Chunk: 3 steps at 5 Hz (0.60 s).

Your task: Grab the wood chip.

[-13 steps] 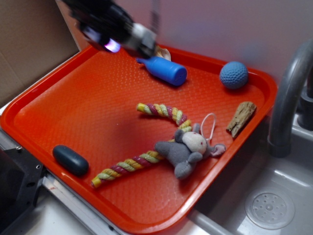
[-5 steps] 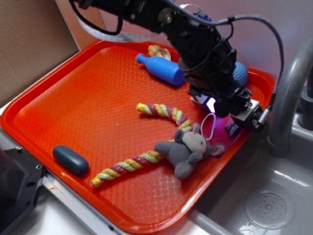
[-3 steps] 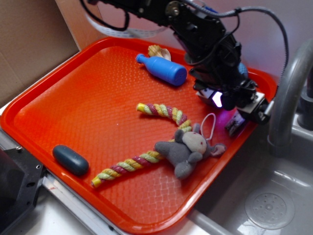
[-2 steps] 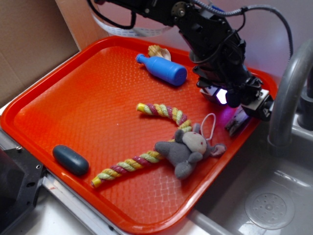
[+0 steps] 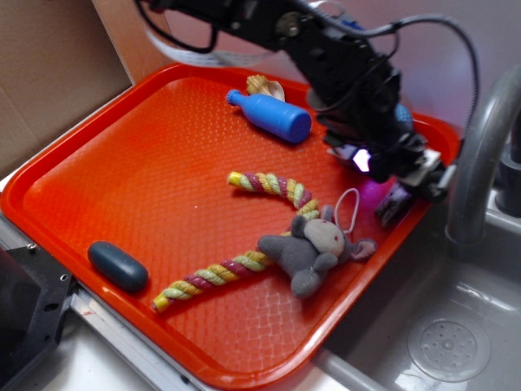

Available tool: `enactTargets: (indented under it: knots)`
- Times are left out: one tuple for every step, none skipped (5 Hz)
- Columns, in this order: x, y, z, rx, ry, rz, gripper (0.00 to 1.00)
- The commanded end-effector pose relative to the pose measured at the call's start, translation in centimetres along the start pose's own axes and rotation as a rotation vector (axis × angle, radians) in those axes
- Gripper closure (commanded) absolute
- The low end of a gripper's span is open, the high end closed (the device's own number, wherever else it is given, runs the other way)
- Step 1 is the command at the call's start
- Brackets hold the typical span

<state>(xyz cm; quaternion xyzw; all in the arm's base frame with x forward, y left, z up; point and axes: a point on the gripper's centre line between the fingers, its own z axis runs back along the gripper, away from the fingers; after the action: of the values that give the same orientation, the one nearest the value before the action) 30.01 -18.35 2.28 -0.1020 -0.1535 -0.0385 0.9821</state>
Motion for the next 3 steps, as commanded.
enactTargets:
  knots:
    - [-1.0,1.2,0.7,0.049,0.002,-0.001,0.00]
    - [-0.8,1.6,0.7,0.058,0.010,0.008,0.00]
    - [-1.1,0.2,-0.2,0.059,0.019,-0.195,0.00]
